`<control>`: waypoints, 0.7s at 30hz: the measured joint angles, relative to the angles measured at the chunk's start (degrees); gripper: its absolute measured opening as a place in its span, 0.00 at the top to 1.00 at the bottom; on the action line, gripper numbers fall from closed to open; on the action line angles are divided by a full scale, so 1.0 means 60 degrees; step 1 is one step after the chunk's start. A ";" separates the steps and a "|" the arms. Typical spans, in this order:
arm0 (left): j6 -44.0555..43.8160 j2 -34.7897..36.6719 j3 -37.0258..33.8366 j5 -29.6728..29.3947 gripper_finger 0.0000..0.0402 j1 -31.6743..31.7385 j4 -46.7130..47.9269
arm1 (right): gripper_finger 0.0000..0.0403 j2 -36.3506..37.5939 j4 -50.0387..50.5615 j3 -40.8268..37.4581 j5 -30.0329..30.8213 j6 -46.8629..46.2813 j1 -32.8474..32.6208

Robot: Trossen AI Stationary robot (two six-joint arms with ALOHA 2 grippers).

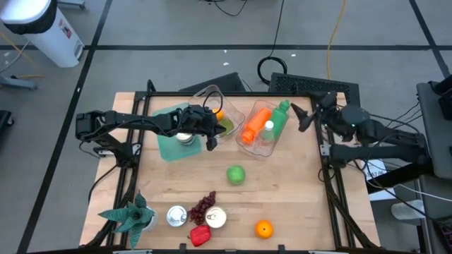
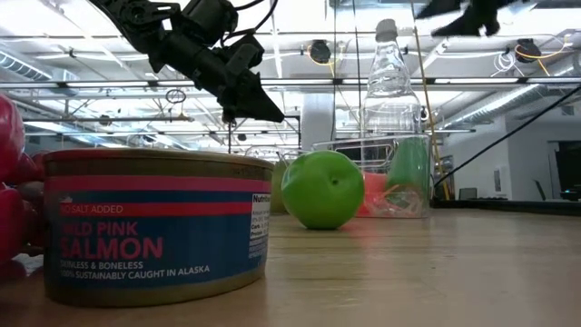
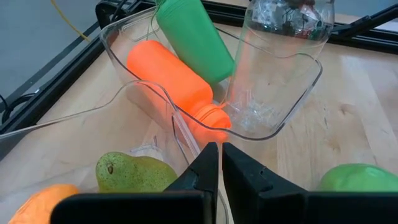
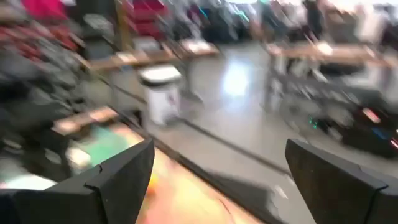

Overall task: Pick & Place Food Item
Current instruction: Adjust the green bottle on the right transparent bin

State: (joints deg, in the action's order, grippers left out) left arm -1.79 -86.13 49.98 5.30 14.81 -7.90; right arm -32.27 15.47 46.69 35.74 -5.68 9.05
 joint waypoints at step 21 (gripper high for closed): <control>0.0610 0.0000 0.0000 0.0011 0.92 0.0000 0.0092 | 0.19 -0.6442 0.5692 0.5109 -0.9382 0.0903 0.7983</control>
State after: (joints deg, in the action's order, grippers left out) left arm 1.87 -86.13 49.98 5.37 14.81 -7.35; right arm -70.92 49.62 77.35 -20.55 -0.27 56.95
